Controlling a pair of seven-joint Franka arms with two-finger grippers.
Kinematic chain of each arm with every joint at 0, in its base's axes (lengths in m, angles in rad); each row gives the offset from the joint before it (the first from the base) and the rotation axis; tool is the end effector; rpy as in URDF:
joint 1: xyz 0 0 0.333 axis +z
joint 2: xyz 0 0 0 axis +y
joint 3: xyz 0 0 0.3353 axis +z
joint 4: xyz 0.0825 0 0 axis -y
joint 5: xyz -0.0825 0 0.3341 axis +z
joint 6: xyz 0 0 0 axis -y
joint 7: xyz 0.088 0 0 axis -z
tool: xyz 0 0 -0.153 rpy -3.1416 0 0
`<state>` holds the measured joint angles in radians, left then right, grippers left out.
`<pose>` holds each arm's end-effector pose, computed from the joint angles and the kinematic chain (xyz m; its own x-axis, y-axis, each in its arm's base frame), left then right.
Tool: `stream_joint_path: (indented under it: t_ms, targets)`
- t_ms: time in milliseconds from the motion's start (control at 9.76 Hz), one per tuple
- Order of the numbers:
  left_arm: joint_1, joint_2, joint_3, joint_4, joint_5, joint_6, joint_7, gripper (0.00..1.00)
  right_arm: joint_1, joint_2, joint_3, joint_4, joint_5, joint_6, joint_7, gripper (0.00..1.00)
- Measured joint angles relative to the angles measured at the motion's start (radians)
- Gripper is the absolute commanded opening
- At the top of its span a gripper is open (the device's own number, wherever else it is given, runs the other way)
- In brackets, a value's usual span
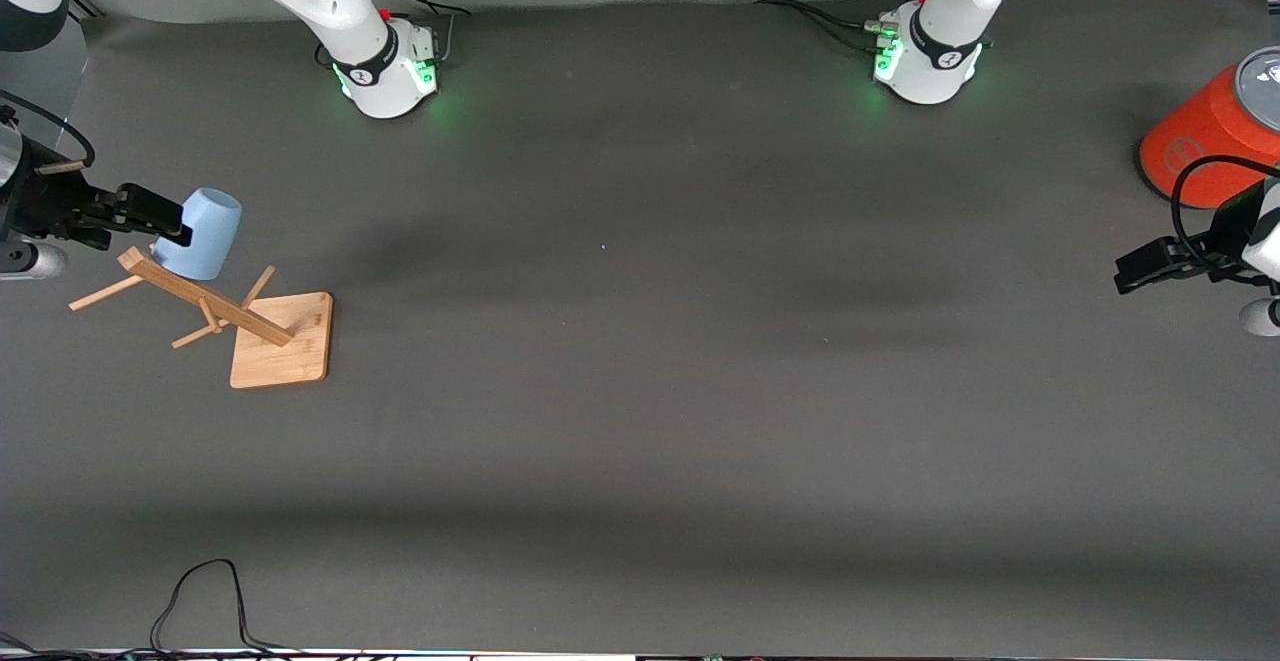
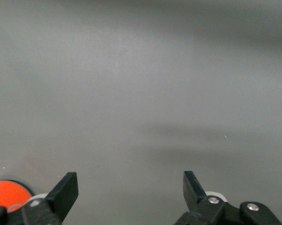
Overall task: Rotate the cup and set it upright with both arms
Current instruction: 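Move the right gripper to the light blue cup on the wooden stand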
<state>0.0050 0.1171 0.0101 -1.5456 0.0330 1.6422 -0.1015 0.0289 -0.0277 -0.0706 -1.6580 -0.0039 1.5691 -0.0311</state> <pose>0.5461 0.0128 0.5532 0.9933 0.1139 -0.0170 0.1132 -0.9929 -0.0359 0.4896 -0.0215 0.5748 0.9981 -0.0104 -0.0613 -0.0104 -0.9999 0.0000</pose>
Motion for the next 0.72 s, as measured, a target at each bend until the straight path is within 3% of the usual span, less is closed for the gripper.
stream_joint_path:
  t_ms: [307,512,717]
  targets:
    - [0.0,0.0,0.0,0.001,0.0,0.0,0.0,1.0,-0.001,-0.132,-0.077,-0.151,-0.01,0.045,-0.034,1.0]
    - [0.001,0.0,0.001,0.001,0.0,0.0,0.0,1.0,-0.003,-0.158,-0.128,-0.181,-0.01,0.052,-0.054,1.0]
    - [0.001,0.0,0.001,0.002,0.0,0.0,0.0,1.0,-0.001,-0.153,-0.13,-0.193,-0.01,0.057,0.117,1.0]
